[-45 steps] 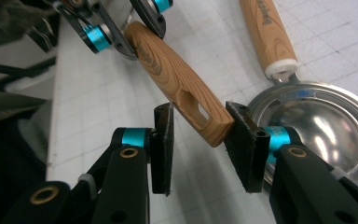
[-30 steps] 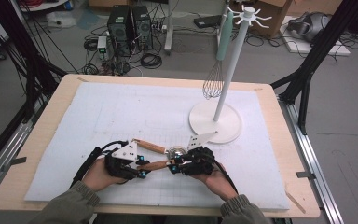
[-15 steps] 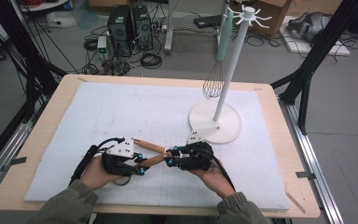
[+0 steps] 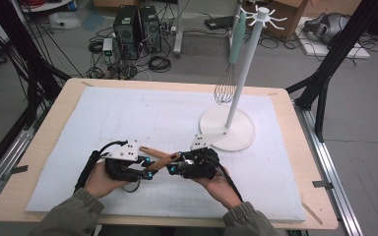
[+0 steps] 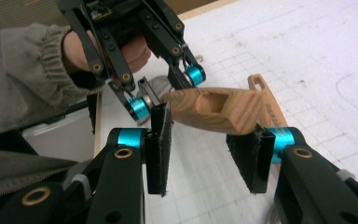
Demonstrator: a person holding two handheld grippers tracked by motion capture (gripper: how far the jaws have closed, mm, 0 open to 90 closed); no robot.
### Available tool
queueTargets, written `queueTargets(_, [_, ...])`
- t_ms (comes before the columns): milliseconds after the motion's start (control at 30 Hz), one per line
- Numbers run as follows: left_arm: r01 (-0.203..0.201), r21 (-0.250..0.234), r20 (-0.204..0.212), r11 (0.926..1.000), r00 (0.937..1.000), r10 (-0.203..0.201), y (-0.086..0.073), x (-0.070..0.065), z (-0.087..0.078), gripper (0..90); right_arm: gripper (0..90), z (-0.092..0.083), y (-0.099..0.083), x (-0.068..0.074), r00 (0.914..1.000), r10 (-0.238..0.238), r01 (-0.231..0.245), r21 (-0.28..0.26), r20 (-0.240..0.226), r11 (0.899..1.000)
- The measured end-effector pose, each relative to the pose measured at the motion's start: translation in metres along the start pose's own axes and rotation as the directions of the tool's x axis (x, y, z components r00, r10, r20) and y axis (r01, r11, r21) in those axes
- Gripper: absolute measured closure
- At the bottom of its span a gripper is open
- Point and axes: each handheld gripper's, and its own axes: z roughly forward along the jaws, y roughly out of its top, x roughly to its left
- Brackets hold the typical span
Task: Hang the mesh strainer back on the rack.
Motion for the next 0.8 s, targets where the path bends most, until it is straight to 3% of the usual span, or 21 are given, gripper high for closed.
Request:
queueTargets(300, [0.02,-0.023,-0.012,0.9995,0.9997,-0.02,0.008,0.001,0.003,70.0,65.6,0.0,0.004,-0.003,0.9989,0.046,-0.046,-0.057,0.001,0.997])
queueTargets(433, [0.027,-0.032,0.001,0.9991,0.9996,-0.027,0.009,0.002,0.004,70.0,67.6,-0.001,0.007,-0.004,0.999,0.044,-0.045,-0.064,-0.005,0.997])
queueTargets(567, [0.031,-0.047,0.01,0.9984,0.9995,-0.03,0.009,0.001,0.003,69.5,70.1,-0.003,0.008,-0.005,0.9975,0.057,-0.06,-0.073,-0.043,0.996])
queueTargets(733, [0.055,-0.065,0.039,0.9964,0.9979,-0.052,0.009,0.005,0.0,66.6,72.4,-0.006,0.013,-0.002,0.9983,0.021,-0.025,-0.072,-0.054,0.997])
queueTargets(800, [0.082,-0.083,0.073,0.9931,0.9944,-0.076,0.008,0.006,-0.001,63.0,72.6,-0.007,0.015,0.0,0.9987,0.005,-0.009,-0.071,-0.051,0.997])
